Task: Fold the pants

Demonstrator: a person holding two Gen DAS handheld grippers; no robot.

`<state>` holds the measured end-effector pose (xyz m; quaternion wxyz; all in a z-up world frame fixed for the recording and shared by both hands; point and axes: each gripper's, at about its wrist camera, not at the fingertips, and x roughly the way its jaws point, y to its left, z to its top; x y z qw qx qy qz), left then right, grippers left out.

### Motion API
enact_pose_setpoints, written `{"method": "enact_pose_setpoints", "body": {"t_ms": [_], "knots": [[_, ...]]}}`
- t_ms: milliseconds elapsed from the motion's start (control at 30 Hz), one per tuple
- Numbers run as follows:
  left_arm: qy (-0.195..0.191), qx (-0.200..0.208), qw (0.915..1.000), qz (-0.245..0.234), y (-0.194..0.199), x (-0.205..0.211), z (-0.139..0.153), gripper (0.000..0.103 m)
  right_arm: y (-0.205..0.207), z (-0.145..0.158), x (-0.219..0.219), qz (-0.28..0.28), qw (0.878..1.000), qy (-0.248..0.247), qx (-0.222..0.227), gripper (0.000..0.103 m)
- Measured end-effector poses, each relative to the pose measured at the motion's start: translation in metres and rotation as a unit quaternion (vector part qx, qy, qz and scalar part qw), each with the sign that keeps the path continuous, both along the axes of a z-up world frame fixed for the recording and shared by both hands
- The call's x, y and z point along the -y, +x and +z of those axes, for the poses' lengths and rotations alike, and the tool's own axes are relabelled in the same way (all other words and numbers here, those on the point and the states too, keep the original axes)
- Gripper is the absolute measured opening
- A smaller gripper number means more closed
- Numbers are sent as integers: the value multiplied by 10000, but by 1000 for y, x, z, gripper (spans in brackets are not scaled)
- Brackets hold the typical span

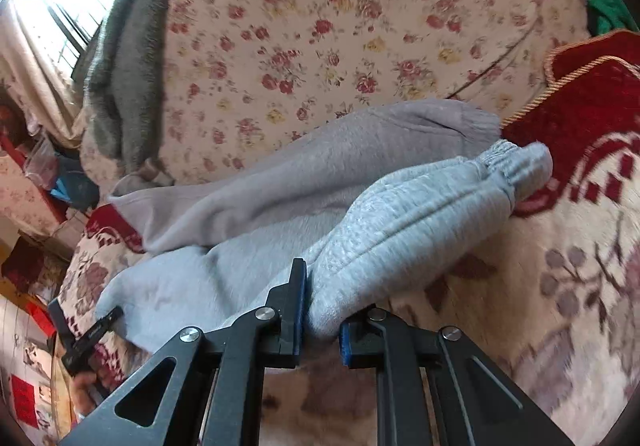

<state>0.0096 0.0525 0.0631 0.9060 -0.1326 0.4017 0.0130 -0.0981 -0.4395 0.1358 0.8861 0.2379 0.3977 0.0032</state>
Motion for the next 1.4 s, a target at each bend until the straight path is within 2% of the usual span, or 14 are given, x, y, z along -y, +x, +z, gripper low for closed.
{"method": "enact_pose_setpoints", "body": {"t_ms": [233,400,533,767,833,900,967,1033,1133,1200,1267,1300,1333,1400], "knots": [[-75,151,9995,-255,-45,-5,20,16,-79,1,-6,22,9998,217,42,13],[-23,137,9993,-336,-79,-12,19,16,-123,-6,-14,65,9994,323,-101,13],[26,97,9995,-295,-96,-16,11,16,-148,-29,-17,41,9983,437,-372,13],[176,20,9997,-159,-106,-14,-5,16,-149,-79,-4,-233,9936,739,-827,14],[152,13,9998,-88,-108,-15,-8,17,-150,-88,5,-389,9900,1054,-852,19],[66,35,10000,-22,-111,-17,-8,21,-152,-88,15,-539,9883,1172,-818,38],[20,107,9999,60,-114,-21,-6,31,-156,-81,27,-791,9888,1086,-654,69],[-77,194,9996,203,-117,-29,-2,46,-157,-78,44,-1097,9852,1236,-463,78],[-448,247,9977,442,-116,-46,1,64,-146,-81,60,-1152,9811,1494,-441,78],[-688,302,9952,632,-115,-56,3,65,-138,-88,64,-1184,9778,1665,-466,75],[-933,396,9917,789,-113,-67,5,67,-133,-95,66,-1247,9753,1772,-430,44],[-1002,420,9905,838,-111,-70,6,69,-130,-97,68,-1238,9748,1813,-386,35],[-1076,430,9891,907,-107,-74,6,69,-130,-97,69,-1235,9750,1817,-346,27],[-1109,425,9877,1013,-98,-81,6,69,-132,-95,68,-1183,9775,1721,-305,24]]}}
